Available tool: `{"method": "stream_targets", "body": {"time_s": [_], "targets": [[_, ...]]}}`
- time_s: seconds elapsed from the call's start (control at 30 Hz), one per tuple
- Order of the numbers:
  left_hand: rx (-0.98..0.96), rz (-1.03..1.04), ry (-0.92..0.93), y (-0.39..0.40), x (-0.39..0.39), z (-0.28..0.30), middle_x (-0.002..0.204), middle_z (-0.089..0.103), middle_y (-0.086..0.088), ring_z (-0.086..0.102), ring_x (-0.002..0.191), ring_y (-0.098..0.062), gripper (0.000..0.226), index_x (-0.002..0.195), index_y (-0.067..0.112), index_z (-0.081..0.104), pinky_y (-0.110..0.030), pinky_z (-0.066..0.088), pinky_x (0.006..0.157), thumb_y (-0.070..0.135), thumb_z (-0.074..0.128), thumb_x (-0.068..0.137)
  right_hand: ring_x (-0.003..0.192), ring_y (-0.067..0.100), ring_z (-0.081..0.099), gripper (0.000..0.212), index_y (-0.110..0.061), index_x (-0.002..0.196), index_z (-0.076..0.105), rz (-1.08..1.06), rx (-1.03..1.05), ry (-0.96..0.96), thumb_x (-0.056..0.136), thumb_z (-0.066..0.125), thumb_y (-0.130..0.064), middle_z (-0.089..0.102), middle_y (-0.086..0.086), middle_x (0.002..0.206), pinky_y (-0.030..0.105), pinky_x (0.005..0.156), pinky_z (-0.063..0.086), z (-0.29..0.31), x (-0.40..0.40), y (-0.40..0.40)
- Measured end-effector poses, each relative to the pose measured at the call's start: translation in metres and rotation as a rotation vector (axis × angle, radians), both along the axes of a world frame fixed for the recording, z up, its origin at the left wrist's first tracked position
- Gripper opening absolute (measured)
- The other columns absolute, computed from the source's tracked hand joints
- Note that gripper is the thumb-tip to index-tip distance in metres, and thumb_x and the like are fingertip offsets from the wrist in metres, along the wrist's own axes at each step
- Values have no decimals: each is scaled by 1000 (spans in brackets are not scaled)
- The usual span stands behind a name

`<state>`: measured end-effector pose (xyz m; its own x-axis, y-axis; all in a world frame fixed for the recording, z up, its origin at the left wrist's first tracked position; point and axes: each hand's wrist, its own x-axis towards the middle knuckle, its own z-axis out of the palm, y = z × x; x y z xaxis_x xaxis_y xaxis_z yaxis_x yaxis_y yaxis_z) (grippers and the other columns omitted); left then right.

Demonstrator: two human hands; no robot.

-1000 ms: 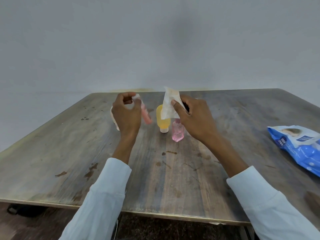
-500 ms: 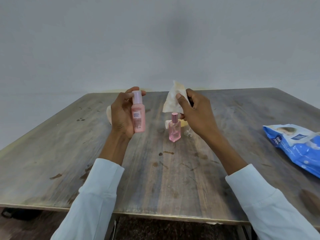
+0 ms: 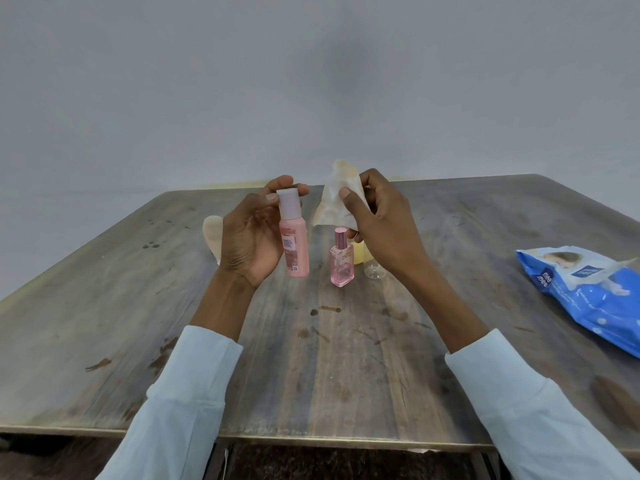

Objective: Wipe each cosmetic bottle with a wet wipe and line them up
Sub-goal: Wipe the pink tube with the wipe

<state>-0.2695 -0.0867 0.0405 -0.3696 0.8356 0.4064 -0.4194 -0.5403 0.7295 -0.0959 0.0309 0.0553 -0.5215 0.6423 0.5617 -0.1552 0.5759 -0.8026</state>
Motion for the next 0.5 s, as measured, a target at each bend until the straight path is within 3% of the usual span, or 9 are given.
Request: {"method": "stream_targets", "body": {"time_s": [0.07,0.13,0.2,0.33,0.5], "targets": [[9,10,16,-1,0,1,119,73,-16,69,103,-21,34,110,11,77,-33,47,93,19,79,77,75,8,68,13,-11,112,56,18,-2,14,109,61,-22,72,5,100,19,54,55,2,1,-2],[-15,45,35,-2,2,2,119,74,-15,68,101,-20,26,111,12,78,-32,48,93,13,64,89,80,11,72,14,-14,116,53,21,21,21,108,62,-22,73,4,102,25,56,59,2,2,-3],[-38,100,98,-3,5,3,117,76,-13,67,98,-18,31,111,13,79,-30,50,88,13,53,94,85,15,75,18,-17,120,51,11,46,22,107,62,-22,74,3,104,31,63,64,2,2,-3],[-96,207,269,1,9,3,117,76,-9,67,95,-16,33,122,13,75,-28,53,87,14,57,95,87,14,73,13,-18,114,53,5,66,34,105,63,-19,73,0,101,28,72,61,3,3,-2],[-127,278,313,6,5,-2,104,72,-2,62,89,-15,27,120,14,80,-29,51,90,15,66,97,89,29,68,5,-16,103,60,58,5,35,101,63,-12,71,3,95,35,72,55,2,4,-1]]}}
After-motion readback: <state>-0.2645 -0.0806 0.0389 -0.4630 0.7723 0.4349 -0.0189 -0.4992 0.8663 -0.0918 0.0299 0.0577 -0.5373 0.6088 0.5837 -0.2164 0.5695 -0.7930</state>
